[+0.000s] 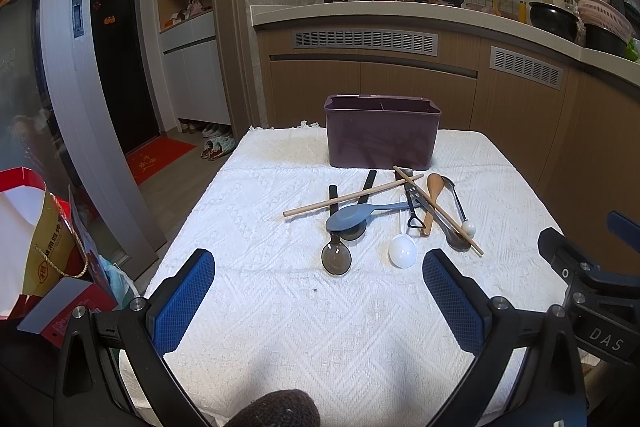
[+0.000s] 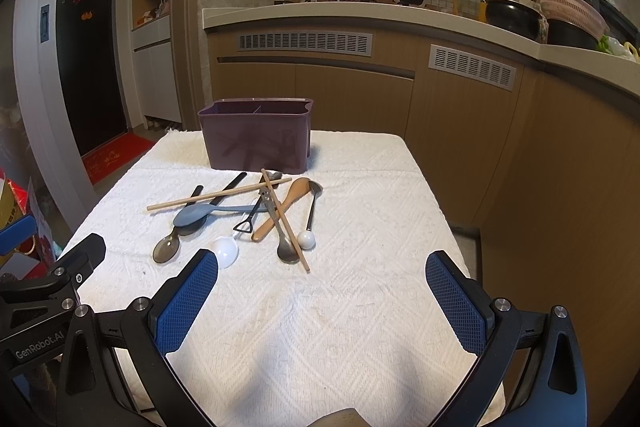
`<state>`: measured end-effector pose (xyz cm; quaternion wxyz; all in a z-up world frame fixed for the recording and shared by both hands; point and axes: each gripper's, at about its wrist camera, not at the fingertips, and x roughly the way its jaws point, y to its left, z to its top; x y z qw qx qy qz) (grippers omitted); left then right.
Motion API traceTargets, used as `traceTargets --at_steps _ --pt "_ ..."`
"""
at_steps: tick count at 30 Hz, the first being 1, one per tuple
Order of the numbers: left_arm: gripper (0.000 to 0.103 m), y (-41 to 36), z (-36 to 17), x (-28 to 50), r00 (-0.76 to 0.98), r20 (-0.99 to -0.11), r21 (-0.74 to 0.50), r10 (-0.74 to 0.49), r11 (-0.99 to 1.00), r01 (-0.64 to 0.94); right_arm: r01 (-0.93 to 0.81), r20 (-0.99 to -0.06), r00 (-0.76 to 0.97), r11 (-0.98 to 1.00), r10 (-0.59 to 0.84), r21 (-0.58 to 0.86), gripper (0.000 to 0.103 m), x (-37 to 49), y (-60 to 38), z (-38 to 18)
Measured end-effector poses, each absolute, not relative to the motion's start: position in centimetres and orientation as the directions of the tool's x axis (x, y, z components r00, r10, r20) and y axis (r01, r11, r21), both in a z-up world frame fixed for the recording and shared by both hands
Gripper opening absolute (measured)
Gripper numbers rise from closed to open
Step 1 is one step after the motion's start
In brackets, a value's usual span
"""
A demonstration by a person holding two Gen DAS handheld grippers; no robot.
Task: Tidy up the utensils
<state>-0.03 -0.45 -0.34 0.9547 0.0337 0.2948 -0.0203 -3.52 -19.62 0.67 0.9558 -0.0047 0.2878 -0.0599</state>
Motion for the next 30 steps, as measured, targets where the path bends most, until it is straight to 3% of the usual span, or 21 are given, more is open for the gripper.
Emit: traceTargets --at_steps 19,30 --pt "0.103 -0.2 -0.7 0.4 0.812 -0.583 0.050 -0.015 0.997 0.054 0.108 -0.568 0.815 0.993 -0.114 -0.043 0.103 -3.3 -19.4 0.1" --pt "0.103 -0.1 -2.3 4.2 0.769 -0.638 0.039 -0.048 0.995 0.094 0.108 -0.574 0.810 0.993 -0.121 -0.056 0.103 0.1 -21.1 -0.3"
